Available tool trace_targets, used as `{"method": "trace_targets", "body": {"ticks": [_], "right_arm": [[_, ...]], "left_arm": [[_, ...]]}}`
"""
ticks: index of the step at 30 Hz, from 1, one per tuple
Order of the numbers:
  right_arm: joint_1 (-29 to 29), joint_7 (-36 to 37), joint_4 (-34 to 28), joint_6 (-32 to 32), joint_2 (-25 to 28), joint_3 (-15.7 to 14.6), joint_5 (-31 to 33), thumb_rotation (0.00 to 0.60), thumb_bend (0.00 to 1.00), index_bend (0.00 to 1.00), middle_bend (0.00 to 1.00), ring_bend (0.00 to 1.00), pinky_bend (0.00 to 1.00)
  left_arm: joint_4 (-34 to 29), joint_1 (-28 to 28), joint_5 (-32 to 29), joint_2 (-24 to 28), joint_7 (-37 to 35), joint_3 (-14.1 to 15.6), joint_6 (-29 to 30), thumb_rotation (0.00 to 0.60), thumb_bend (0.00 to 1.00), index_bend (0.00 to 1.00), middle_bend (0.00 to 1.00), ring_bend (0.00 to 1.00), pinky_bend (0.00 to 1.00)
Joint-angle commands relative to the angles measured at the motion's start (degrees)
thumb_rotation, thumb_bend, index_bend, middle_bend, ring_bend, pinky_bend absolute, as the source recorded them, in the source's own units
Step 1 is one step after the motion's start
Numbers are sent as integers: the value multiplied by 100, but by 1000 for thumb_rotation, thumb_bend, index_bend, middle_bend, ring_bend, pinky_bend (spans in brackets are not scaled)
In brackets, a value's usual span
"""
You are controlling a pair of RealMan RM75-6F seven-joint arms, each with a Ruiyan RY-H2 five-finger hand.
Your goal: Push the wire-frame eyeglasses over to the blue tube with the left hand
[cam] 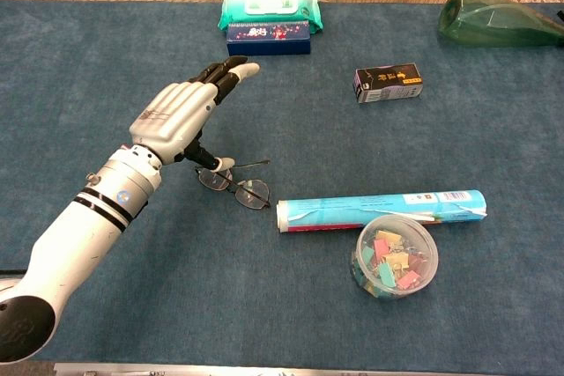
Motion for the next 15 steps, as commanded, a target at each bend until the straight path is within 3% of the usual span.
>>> {"method": "trace_targets", "body": {"ticks": [1, 15], "right_arm": [[-1, -1, 0, 3, -1, 2, 2, 600, 170, 552, 476, 433, 529], [-21, 23, -12, 31, 21, 6, -9, 600, 170, 552, 476, 433, 529]], "left_arm": [[32, -15, -13, -27, -33, -10, -27, 600, 84, 0, 0, 0, 165], [205, 44, 18, -204, -149, 132, -38, 600, 84, 0, 0, 0, 165]]}}
